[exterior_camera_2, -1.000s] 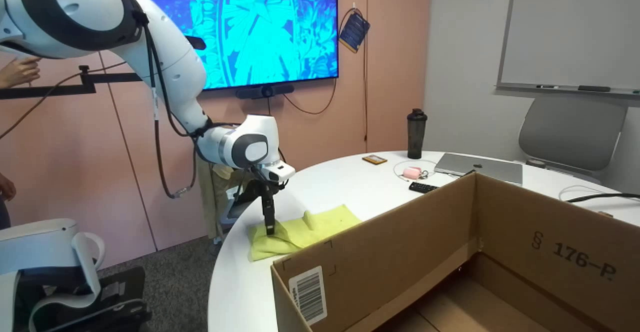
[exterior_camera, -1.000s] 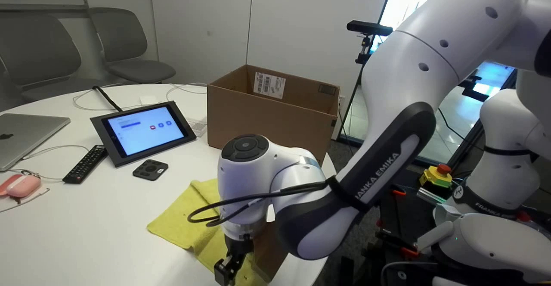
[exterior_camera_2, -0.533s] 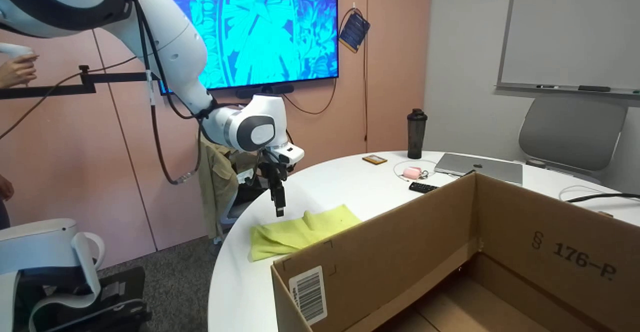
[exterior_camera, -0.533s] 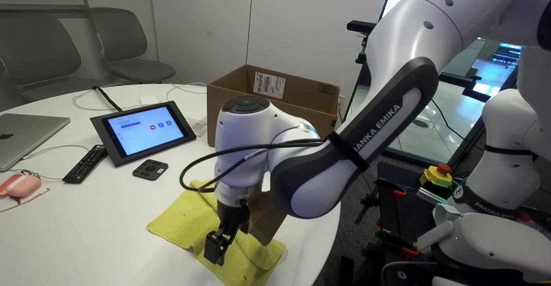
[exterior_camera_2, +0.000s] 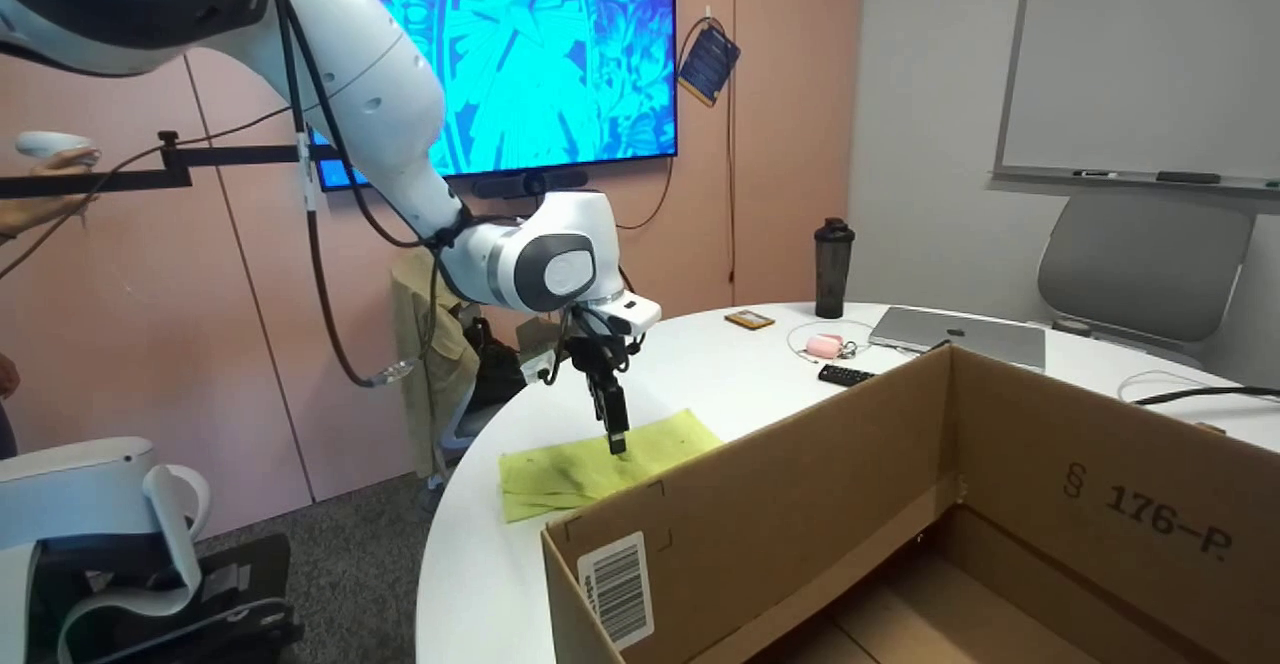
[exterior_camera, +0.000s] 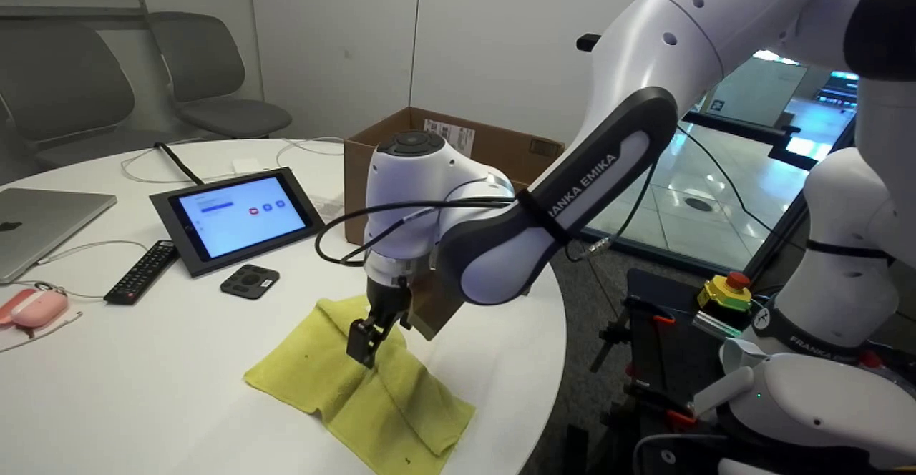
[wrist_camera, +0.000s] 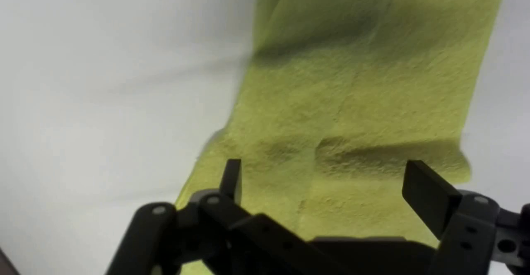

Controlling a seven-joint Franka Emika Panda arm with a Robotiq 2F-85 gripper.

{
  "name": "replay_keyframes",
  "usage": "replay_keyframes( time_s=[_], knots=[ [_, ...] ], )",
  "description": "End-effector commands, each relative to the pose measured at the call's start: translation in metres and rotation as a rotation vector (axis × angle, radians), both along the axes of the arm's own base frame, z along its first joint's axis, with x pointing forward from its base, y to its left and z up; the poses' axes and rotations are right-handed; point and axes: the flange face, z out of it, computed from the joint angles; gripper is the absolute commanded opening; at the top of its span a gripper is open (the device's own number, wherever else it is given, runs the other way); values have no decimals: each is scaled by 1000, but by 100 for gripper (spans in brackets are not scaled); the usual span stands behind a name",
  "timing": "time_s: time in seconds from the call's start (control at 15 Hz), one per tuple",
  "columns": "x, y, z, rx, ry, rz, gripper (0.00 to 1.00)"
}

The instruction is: Pick up the marker, put it on the towel and fold together, pick up the folded towel with the maker and put it in the box

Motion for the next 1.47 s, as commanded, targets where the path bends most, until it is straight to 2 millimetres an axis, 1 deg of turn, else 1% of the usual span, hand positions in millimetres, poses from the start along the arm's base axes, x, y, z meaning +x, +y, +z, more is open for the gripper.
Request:
replay_keyframes(
  time_s=[0.0, 0.2, 0.53, 0.8, 1.0, 1.07, 1.13, 1.4],
  knots=[
    [29, -32, -16, -23, -76, -64, 100],
    [49, -60, -34, -3, -95, -150, 100],
    [76, -92, -64, 0, -100, -276, 100],
    [89, -107, -80, 15, -93, -334, 100],
    [93, -110, -88, 17, -91, -350, 100],
    [95, -110, -87, 18, -88, -354, 75],
    [95, -108, -87, 18, -85, -354, 75],
    [99, -105, -81, 23, -83, -352, 43]
  ],
)
